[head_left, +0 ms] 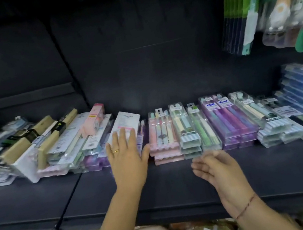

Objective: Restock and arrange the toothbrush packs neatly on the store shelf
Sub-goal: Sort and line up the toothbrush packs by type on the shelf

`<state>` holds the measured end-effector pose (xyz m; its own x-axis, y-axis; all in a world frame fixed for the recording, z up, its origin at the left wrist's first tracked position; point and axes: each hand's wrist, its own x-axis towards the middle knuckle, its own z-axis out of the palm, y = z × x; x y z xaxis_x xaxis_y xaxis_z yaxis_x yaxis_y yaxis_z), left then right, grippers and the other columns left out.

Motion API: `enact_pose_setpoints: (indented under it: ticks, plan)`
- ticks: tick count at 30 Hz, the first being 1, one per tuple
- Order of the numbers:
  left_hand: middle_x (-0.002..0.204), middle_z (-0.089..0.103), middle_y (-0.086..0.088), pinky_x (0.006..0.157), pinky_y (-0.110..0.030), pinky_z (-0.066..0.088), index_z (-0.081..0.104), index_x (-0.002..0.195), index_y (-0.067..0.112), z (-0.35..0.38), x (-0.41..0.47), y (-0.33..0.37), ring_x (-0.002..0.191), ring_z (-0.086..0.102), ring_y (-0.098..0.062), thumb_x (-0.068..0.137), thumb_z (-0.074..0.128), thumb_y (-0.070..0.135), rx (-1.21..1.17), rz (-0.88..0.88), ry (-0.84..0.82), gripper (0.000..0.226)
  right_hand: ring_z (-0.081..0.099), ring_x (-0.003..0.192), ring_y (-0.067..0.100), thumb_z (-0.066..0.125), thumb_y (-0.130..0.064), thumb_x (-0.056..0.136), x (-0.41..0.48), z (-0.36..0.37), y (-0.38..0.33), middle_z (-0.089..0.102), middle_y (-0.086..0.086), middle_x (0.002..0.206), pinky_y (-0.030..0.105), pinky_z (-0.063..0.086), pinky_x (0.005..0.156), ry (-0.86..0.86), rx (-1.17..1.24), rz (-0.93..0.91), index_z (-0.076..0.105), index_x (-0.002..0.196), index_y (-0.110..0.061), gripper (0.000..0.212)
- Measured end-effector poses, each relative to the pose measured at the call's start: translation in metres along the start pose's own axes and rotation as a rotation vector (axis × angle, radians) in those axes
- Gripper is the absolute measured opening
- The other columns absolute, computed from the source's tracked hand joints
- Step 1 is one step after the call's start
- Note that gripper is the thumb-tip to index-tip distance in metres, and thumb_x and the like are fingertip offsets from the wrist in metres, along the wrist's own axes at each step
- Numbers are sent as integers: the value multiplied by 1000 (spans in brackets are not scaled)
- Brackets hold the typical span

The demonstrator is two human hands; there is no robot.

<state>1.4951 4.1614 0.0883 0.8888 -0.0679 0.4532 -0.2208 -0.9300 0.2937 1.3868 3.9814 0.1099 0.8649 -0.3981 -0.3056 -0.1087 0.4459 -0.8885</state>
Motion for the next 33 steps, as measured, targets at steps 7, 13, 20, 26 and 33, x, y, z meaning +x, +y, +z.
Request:
enact_pose_setpoints:
  ticks: [7,13,20,26,33]
  plan:
    - [134,56,-26,96,-56,50,62,126,-1,4,10,-39,127,52,-43,79,79,38,110,-14,-24,63,67,76,21,53,0,95,5,45,15,70,16,90,27,58,70,-192,-177,1,60,99,-3,9]
    - [104,69,-21,74,-40,45,62,122,4,-19,20,-32,100,63,-38,97,53,41,-167,-248,171,45,68,79,20,54,-1,95,20,69,22,70,17,93,29,59,75,-237,-256,4,61,102,-4,11]
    - [96,69,-16,67,-34,38,57,122,5,-34,19,-49,89,63,-38,92,26,60,-383,-382,310,70,66,74,18,51,-3,97,25,106,35,67,11,86,26,57,69,-339,-249,81,59,97,-7,10]
    - [76,68,-6,58,-32,43,61,101,8,-26,22,-58,70,65,-27,97,51,47,-457,-477,245,40,68,74,17,51,-6,98,17,104,33,68,10,86,26,58,69,-367,-280,104,61,96,-8,10]
    - [87,71,-17,52,-23,54,57,109,-1,-31,8,-31,63,70,-19,97,59,28,-1309,-865,194,32,70,83,21,57,-19,98,4,108,24,70,10,101,33,59,77,-469,-182,100,52,125,-18,27]
